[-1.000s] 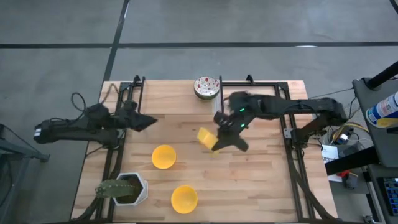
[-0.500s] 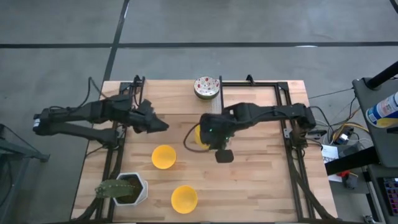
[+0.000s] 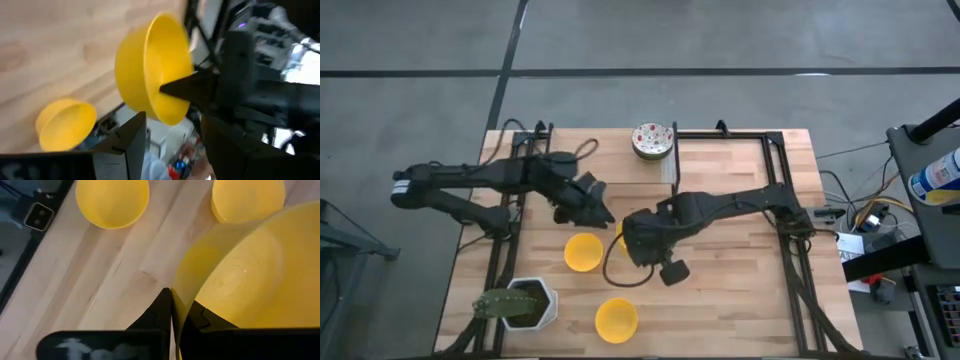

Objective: Pick & Place Mini bowls
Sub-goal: Put the top yellow bowl on the shelf

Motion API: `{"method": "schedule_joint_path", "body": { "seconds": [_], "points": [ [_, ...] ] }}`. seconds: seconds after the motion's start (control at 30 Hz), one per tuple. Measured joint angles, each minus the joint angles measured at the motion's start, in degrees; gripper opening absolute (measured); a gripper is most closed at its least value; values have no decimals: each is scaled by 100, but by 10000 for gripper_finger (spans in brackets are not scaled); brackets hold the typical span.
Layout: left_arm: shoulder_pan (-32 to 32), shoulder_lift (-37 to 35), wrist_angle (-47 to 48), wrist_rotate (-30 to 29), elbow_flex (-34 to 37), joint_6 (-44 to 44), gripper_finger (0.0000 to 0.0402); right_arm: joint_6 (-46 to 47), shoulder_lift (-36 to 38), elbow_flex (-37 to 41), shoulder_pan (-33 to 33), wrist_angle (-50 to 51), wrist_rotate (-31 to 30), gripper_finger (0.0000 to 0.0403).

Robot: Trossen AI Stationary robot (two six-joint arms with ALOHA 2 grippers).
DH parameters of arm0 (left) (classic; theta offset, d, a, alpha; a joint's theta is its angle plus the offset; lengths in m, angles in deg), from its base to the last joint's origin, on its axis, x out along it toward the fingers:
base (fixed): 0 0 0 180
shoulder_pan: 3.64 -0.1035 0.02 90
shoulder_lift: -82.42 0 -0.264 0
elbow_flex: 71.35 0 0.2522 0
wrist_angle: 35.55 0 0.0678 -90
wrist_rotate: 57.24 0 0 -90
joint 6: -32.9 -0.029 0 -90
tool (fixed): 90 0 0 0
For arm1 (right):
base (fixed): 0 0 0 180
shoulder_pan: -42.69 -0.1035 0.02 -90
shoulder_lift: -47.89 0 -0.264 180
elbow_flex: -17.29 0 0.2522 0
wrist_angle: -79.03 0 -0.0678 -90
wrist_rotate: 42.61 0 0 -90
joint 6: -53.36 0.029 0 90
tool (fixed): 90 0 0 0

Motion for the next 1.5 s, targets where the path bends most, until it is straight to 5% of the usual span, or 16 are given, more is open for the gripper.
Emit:
{"method": "schedule_joint_path", "body": {
  "seconds": [0.63,0.97,1.07,1.5],
  "points": [
    [37,1237,175,1439,-98,158,168,-168,-315,-457,-105,198,0,8],
    [39,1283,296,1336,-100,-52,21,-277,-306,-457,-131,253,0,9],
    [37,1286,300,1294,-98,-78,10,-259,-291,-459,-131,219,8,12],
    [39,1131,384,788,-101,-227,0,333,26,-512,-133,-51,-306,191]
  ]
}}
